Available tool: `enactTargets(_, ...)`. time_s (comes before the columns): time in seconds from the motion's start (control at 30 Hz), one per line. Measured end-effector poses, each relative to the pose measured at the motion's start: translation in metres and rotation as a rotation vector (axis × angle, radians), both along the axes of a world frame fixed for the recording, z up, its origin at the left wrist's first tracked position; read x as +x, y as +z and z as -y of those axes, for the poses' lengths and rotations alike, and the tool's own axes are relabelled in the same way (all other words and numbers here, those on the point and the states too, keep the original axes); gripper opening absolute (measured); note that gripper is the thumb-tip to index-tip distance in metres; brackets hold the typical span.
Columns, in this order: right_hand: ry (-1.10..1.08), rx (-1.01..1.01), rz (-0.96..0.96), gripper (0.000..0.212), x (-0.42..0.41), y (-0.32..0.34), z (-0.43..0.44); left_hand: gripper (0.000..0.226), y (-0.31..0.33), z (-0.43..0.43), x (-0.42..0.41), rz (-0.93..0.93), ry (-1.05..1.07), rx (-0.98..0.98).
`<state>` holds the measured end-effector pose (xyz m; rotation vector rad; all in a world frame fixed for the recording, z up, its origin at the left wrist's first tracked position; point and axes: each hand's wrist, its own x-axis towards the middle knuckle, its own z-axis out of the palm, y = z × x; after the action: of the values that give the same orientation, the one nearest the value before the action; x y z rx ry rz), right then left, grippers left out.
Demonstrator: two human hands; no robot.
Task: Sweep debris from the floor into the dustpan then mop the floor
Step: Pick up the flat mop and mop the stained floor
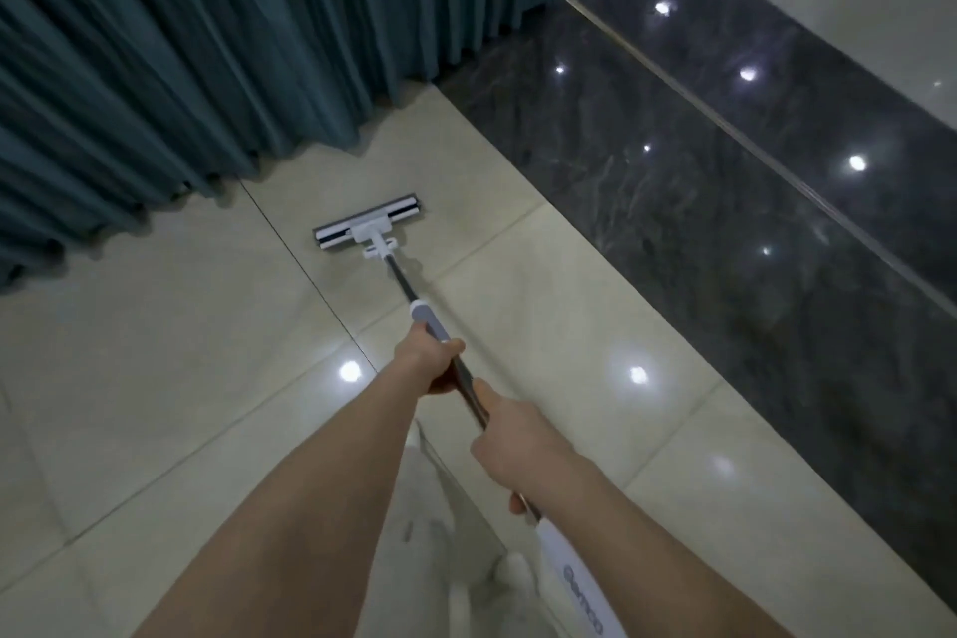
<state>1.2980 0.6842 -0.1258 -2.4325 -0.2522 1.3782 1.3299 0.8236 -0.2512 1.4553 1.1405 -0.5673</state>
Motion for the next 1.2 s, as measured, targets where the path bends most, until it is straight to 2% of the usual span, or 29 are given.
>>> enactTargets(0.23,0.059,-0.004,-0.007,0.060,-0.069,0.017,0.093,0.059,0.024,0.091,-0.079,-0.026,0.093,-0.077)
enactTargets(0.33,0.092,-0.029,-0.015,0.070,-0.098,0.028,0.114,0.060,0.030,0.114,-0.108,-0.062,0.094,-0.113)
enactTargets(0.43,0.111,-0.055,0.005,0.068,-0.115,0.035,0.124,0.062,0.035,0.123,-0.124,-0.068,0.103,-0.142)
enactTargets(0.63,0.107,-0.077,0.090,0.057,-0.124,0.043,0.098,0.061,0.043,0.100,-0.127,-0.015,0.102,-0.172)
enactTargets(0.8,0.137,-0.109,0.155,0.045,-0.140,0.059,0.066,0.033,0.060,0.067,-0.140,0.026,0.066,-0.171)
enactTargets(0.93,0.128,-0.105,0.158,0.040,-0.164,0.075,0.038,0.026,0.075,0.041,-0.163,0.088,0.002,-0.169)
enactTargets(1.2,0.193,-0.054,0.200,0.049,-0.204,0.108,-0.050,0.019,0.105,-0.054,-0.209,0.177,0.059,-0.160)
